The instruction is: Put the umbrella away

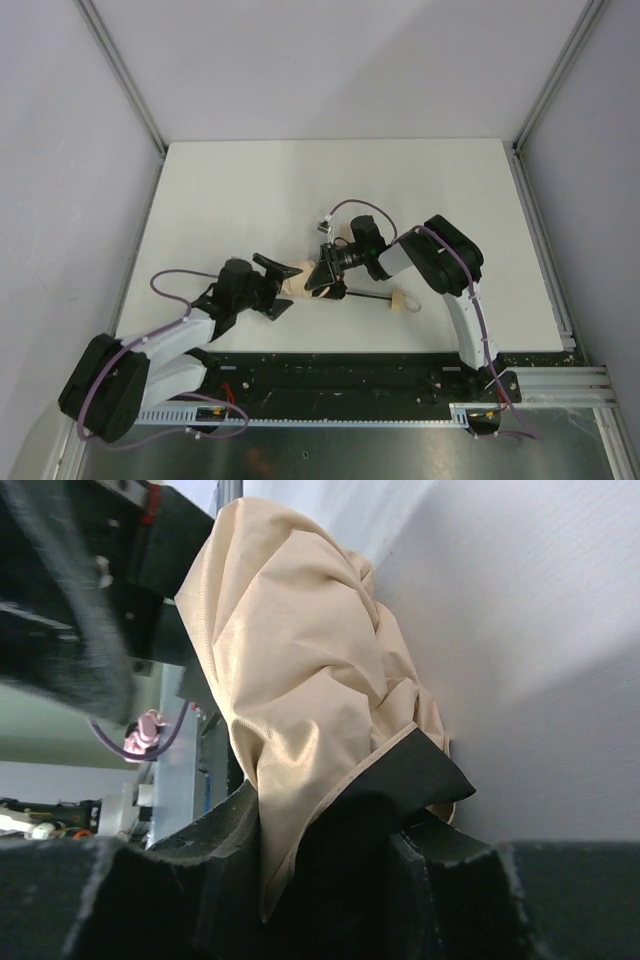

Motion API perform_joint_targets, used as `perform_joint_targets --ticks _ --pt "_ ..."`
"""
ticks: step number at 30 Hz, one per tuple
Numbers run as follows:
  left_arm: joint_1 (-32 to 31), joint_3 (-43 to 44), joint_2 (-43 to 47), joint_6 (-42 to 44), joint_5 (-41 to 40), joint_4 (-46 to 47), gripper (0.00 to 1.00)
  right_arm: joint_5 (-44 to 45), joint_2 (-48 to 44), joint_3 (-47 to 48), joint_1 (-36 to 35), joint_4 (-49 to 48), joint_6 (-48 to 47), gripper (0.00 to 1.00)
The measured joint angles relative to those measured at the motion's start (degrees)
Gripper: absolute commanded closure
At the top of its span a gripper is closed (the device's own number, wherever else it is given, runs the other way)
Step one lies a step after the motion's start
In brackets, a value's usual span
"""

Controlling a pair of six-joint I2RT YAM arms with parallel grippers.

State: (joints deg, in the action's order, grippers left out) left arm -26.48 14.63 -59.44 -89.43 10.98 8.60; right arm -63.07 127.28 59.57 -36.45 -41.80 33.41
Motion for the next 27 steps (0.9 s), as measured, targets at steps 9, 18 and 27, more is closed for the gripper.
perform_joint_targets --ticks 9,18,27 --pt "-0.90 2.95 -12.20 0.07 -6.95 5.03 0.11 -2.19 2.54 -0.37 0.11 -8.74 9.81 1.00" --pt "-1.42 3.45 -19.93 1.46 -10.56 14.51 0.74 -1.62 3.67 -0.44 0.52 -13.00 14.43 1.00" --pt "-1.51 0.37 -21.09 0.72 -11.87 20.90 0.98 4.87 -1.38 0.04 -0.87 3.52 6.51 0.39"
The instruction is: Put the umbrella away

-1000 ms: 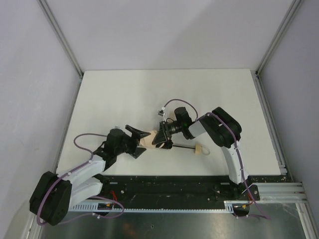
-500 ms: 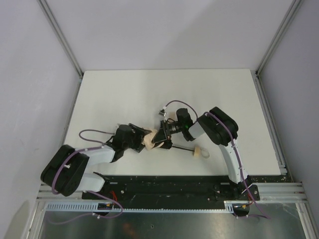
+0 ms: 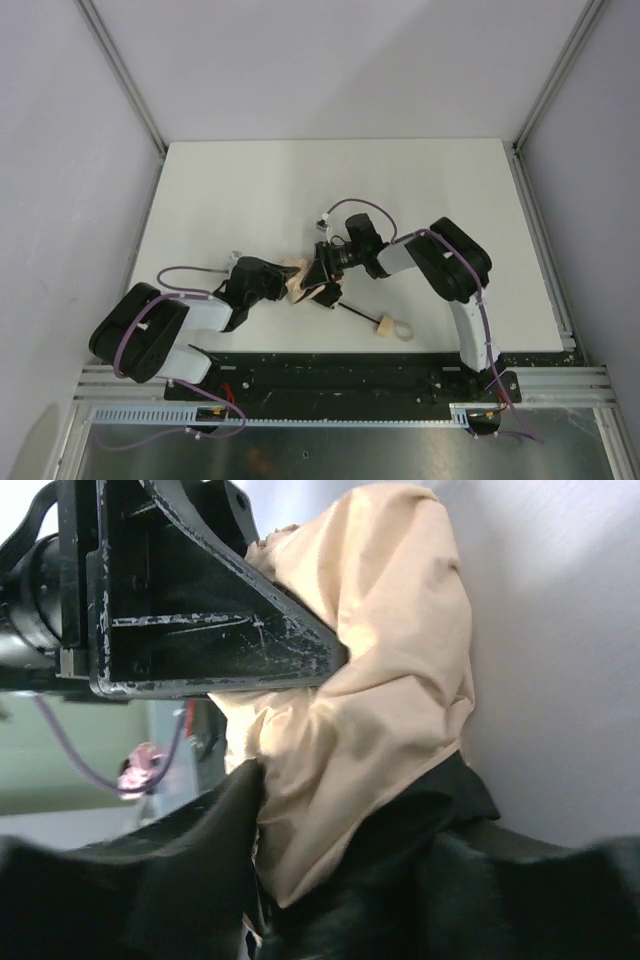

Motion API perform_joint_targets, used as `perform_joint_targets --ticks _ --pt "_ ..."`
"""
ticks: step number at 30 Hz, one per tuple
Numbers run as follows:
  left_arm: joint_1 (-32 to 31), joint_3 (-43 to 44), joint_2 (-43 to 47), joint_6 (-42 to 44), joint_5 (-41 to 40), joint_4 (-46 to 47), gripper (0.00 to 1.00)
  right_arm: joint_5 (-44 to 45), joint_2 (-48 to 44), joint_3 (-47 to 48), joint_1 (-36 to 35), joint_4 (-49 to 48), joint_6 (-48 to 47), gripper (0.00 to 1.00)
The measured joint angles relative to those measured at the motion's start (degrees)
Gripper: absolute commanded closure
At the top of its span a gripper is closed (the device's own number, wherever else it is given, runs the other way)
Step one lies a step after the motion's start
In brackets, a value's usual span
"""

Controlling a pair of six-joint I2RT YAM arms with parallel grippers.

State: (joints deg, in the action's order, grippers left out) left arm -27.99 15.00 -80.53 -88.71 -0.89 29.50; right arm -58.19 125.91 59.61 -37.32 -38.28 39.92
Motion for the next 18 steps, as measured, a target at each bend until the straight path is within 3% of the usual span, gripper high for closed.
perform_joint_targets --ticks 8,12,18 --pt "0.02 -1.31 -0.11 1.77 -0.68 2.78 1.00 19.12 -13.25 1.79 -3.13 26.64 -22.25 0.14" --pt "0.02 -1.75 -0.07 2.14 -0.68 3.48 1.00 31.08 -18.29 1.84 -5.42 34.67 -30.53 0.09" --pt "0.02 -3.10 1.38 2.34 -0.68 3.78 1.00 42.84 -22.43 2.56 -12.28 39.04 -39.12 0.08"
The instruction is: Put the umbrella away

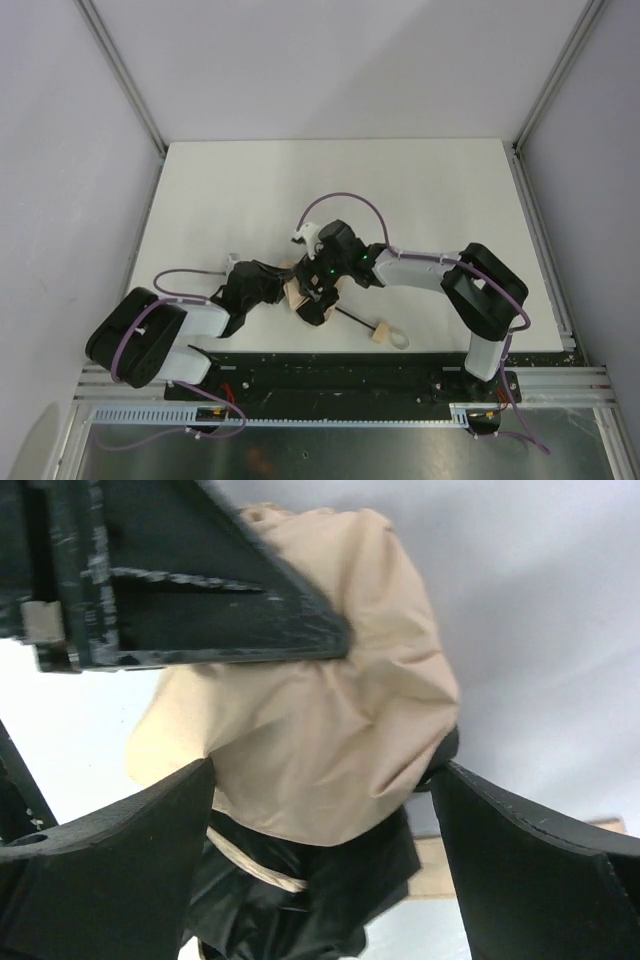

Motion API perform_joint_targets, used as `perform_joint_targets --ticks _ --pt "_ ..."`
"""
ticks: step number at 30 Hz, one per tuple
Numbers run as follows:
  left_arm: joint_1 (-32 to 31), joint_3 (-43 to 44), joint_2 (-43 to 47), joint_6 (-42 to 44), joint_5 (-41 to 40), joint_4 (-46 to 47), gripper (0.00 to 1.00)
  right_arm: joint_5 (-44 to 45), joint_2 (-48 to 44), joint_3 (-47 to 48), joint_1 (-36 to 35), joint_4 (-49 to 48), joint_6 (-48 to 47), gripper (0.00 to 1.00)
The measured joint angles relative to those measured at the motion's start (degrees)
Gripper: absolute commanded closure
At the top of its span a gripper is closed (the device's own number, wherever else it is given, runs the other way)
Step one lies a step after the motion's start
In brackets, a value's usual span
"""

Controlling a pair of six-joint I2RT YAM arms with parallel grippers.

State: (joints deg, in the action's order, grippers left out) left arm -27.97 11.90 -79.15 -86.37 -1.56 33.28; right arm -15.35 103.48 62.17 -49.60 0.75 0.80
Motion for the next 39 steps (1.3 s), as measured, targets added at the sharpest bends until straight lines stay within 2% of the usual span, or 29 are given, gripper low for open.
perform_joint_targets --ticks 6,11,13,16,19,21,24,26,29,33,36,39 --pt "0.00 -0.24 0.76 0.04 0.15 -0.61 1.00 5.81 1.09 0.87 -6.23 0.57 -5.14 0.13" --pt "0.02 -0.44 1.73 0.00 0.50 -1.68 1.00 9.53 5.53 2.16 -8.15 0.48 -8.87 0.30" --pt "0.11 -0.48 2.36 -0.04 0.55 -2.45 1.00 10.62 6.60 2.82 -8.31 0.13 -9.60 0.41" --pt "0.52 -0.55 3.54 -0.22 0.15 -3.82 1.00 10.56 7.67 3.76 -8.22 -0.17 -9.70 0.69" --pt "1.11 -0.57 4.61 -0.31 -0.35 -5.09 1.00 9.88 8.72 4.70 -7.56 -0.81 -9.97 0.93" --pt "1.27 -0.57 5.33 -0.31 -0.63 -5.88 1.00 8.41 8.83 4.59 -7.08 -1.60 -10.16 0.98" --pt "1.31 -0.59 6.71 -0.31 -0.79 -7.45 1.00 6.40 8.44 2.95 -6.69 -4.37 -10.75 1.00" --pt "1.31 -0.59 7.87 -0.28 -0.55 -8.92 0.92 4.59 8.00 1.66 -6.27 -6.21 -11.06 1.00" --pt "1.31 -0.57 9.57 -0.35 0.24 -11.17 0.61 0.70 7.61 0.76 -5.16 -7.30 -11.15 1.00" --pt "1.27 -0.31 11.65 -0.44 1.95 -14.62 0.30 -5.31 7.02 -0.44 -3.39 -8.20 -10.51 1.00" --pt "1.03 0.24 12.48 0.68 3.34 -16.96 0.16 -8.76 6.27 -1.73 -2.45 -8.74 -9.81 1.00" --pt "0.85 2.05 12.55 1.60 4.63 -18.73 0.10 -10.03 5.05 -3.02 -2.19 -8.61 -8.55 1.00"
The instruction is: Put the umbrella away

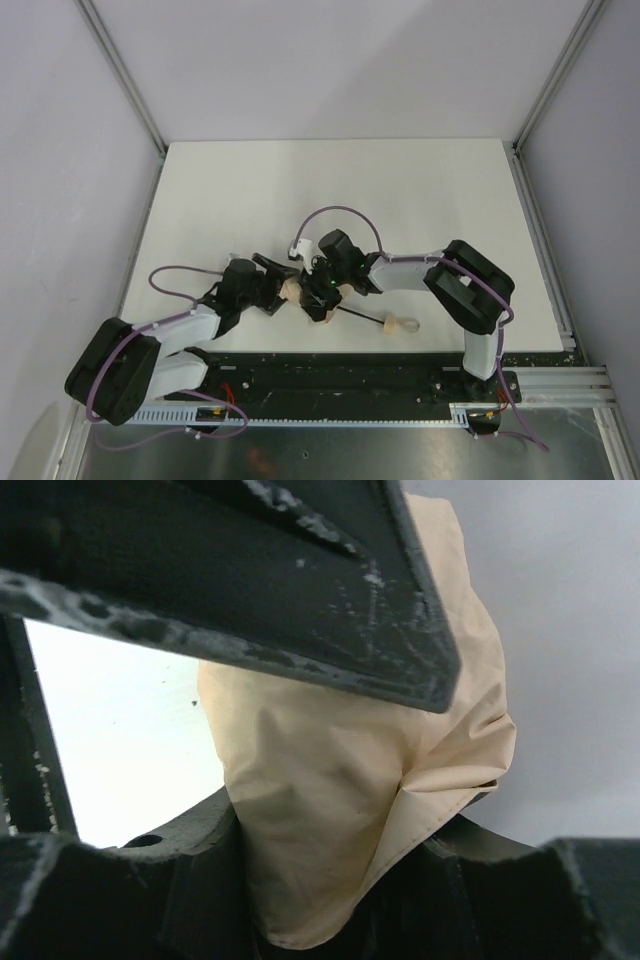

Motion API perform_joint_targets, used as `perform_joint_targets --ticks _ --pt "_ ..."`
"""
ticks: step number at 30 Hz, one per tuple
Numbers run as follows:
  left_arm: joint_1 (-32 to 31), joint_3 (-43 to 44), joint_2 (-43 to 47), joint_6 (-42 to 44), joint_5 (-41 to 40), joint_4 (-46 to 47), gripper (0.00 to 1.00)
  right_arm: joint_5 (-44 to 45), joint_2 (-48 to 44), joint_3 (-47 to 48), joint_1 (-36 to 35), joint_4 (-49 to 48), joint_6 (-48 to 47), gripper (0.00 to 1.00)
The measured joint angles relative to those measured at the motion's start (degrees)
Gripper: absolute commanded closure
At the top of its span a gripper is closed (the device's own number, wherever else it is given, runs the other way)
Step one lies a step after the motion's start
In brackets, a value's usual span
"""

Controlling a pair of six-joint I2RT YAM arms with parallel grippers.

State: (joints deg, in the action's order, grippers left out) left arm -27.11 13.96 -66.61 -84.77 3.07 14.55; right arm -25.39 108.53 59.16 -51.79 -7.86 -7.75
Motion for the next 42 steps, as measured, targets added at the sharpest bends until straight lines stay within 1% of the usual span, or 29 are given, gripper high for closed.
perform_joint_targets --ticks 5,7,8,10,12,13,20,21,23,25,29,33,38,42 --pt "-0.13 1.64 -0.68 0.37 1.57 -2.34 0.09 -1.27 -2.69 -1.11 -0.52 0.11 3.08 1.00" --pt "-0.13 2.16 -1.09 0.37 2.19 -2.80 0.13 -1.66 -3.80 -1.18 -0.92 -0.33 4.46 1.00" --pt "-0.17 2.38 -1.20 0.37 2.45 -3.17 0.18 -1.92 -4.39 -1.18 -1.05 -0.68 5.27 1.00" --pt "-0.24 2.56 -1.20 0.39 2.99 -3.50 0.31 -2.08 -5.51 -1.18 -1.33 -0.96 6.40 1.00" --pt "-0.39 2.78 -0.46 0.72 3.19 -3.34 0.48 -2.12 -5.92 -1.20 -1.62 -0.48 7.17 1.00" --pt "-0.46 2.82 0.17 0.83 3.06 -3.41 0.55 -2.12 -5.92 -1.20 -1.68 -0.44 7.32 1.00" --pt "-0.46 2.89 7.26 1.99 1.25 -5.31 0.95 -1.01 -7.93 -1.18 -2.36 -0.50 7.78 1.00" --pt "-0.46 2.89 7.63 2.14 1.22 -5.35 0.97 -0.76 -8.22 -1.18 -2.49 -0.48 7.76 0.96" --pt "-0.46 2.89 8.24 2.27 1.22 -5.57 0.99 -0.24 -8.52 -1.18 -2.67 -0.31 7.74 0.82" --pt "-0.46 2.89 8.61 2.14 1.29 -5.90 1.00 0.63 -8.76 -1.18 -2.89 0.00 7.74 0.72" --pt "-0.46 2.91 9.33 0.66 1.88 -7.10 1.00 3.91 -9.73 -1.18 -3.93 1.51 6.60 0.57" --pt "-0.20 3.76 8.94 -1.20 3.74 -10.25 1.00 8.66 -10.51 -1.18 -5.97 3.91 4.17 0.51" --pt "0.15 6.05 5.68 -2.75 6.49 -13.92 1.00 14.08 -10.51 -0.87 -7.98 6.51 0.42 0.48" --pt "0.20 7.10 4.98 -3.41 7.76 -16.09 1.00 16.59 -10.51 -0.09 -9.14 8.48 -2.36 0.47"
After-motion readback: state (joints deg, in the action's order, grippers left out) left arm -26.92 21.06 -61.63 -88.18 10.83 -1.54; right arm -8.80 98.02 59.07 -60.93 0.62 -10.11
